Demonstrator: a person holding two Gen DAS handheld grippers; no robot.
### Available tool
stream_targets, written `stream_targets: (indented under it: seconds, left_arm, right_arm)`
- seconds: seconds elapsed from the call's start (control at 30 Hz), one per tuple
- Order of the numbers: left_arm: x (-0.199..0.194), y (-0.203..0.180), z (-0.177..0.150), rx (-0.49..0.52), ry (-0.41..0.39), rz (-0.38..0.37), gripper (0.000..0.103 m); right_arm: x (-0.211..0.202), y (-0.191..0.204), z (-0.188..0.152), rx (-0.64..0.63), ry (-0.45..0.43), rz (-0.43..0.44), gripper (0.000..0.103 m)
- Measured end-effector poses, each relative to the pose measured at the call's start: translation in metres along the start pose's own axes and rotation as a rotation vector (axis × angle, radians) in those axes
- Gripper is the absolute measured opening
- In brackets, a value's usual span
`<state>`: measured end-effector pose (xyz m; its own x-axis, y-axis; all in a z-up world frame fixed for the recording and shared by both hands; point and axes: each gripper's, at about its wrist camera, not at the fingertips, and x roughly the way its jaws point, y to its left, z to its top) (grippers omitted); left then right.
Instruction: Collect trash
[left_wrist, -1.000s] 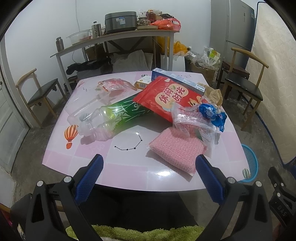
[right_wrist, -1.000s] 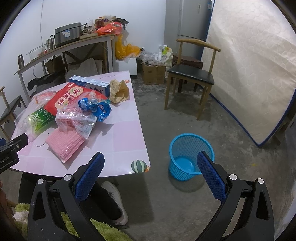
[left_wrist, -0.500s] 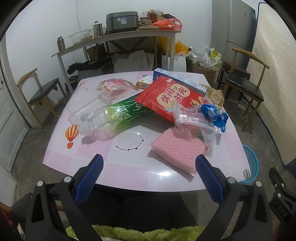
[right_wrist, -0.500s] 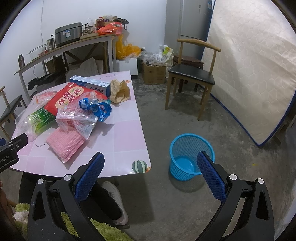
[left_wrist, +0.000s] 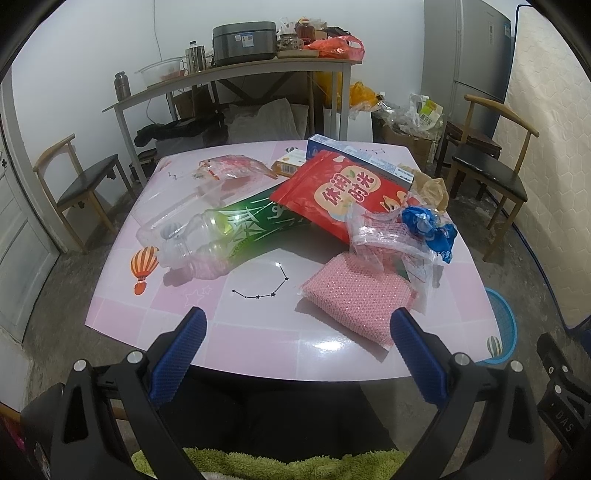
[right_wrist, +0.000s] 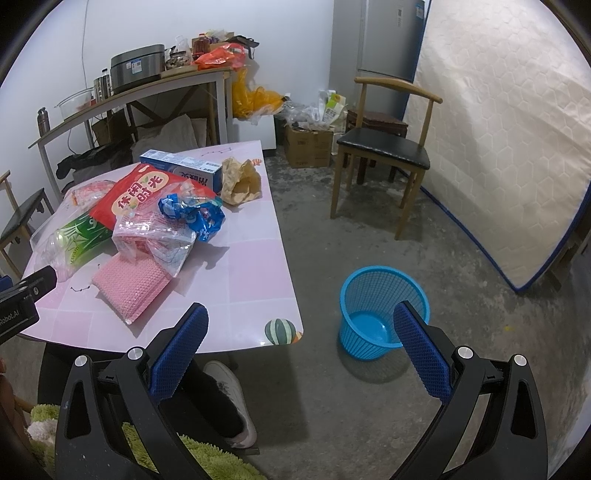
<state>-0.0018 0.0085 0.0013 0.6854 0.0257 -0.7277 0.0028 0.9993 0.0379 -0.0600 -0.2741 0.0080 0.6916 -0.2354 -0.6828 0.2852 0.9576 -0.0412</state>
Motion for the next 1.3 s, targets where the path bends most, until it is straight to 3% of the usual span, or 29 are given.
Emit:
stream_targets:
  seconds: [0.67,1.3]
  left_arm:
    - [0.001,0.002,0.0,-0.002,0.003,0.003,0.098]
    - [0.019,0.019,0.012,-0.024,0.036,0.029,0.098]
  right_arm:
    - [0.0,0.002,0.001,0.001,0.0,0.002,0.097]
    - [0.011,0.029,0.018,-0.015,0.0,0.028,0.096]
